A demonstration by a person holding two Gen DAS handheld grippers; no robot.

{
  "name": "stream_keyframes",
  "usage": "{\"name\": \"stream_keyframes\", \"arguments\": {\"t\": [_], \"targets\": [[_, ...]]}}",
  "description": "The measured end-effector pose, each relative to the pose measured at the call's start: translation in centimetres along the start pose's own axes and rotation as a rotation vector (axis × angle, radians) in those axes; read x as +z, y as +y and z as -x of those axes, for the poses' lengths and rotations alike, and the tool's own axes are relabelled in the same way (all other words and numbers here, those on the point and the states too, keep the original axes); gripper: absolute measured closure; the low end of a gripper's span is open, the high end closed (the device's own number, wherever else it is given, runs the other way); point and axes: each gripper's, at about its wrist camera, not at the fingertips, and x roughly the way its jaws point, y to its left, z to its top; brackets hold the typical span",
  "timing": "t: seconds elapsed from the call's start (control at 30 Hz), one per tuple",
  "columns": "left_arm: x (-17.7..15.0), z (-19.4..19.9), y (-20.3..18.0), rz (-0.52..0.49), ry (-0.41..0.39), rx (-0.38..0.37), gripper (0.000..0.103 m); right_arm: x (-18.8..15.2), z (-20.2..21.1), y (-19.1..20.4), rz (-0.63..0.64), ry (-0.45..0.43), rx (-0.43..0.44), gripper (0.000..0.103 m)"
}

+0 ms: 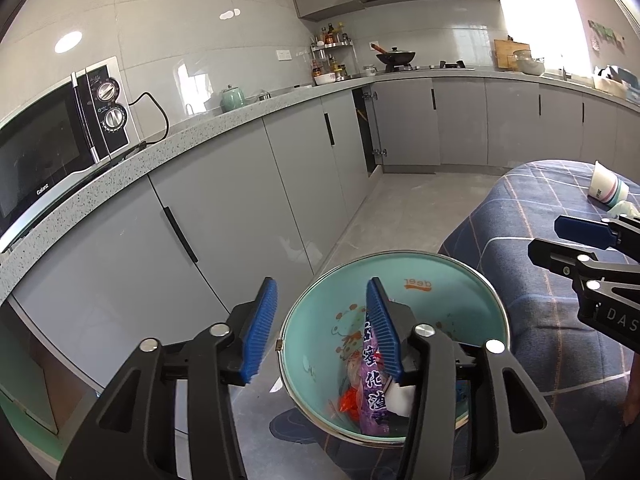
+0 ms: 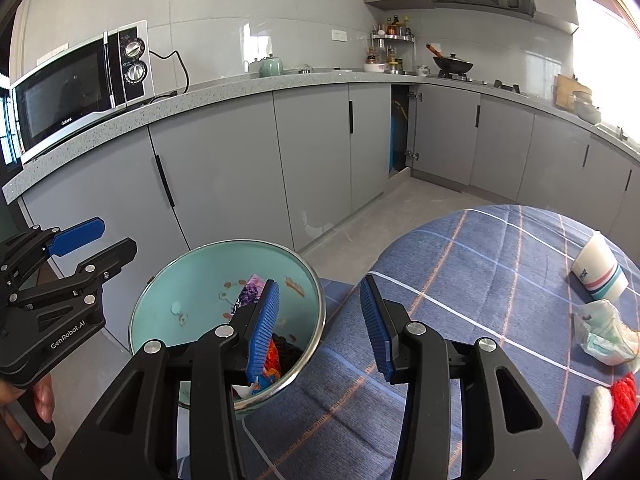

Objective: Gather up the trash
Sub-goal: 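Move both tools back to the table and grasp the red mesh net with the right tool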

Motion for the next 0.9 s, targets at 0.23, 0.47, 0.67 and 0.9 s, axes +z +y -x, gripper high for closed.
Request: {"name": "stream_keyframes", "arguments": {"t": [0.23,0.47,0.67,0.9], "targets": [[0.2,0.7,-1.2,-0.021,-0.010,-0.014,0.050,-0.3,2.1,-1.2,-0.006,-0.014,-0.028,0.059],[0.7,2.3,-4.4,-0.064,-0.039,-0.075,0.039,-2.6,7.1,-4.9,-0.006,-0.030,-0.110,0.054],[0.5,3.1,-10.2,-0.130,-0.037,-0.160,0.038,-5.9,11.3,-11.0,-0.069,-0.009,-0.231,0.054],[0.8,4.3,-17.0,-0.195,-0.049,-0.250,0.033,-10.1,14.1,-19.4,-0.184,0.065,-0.384,0.054]]}}
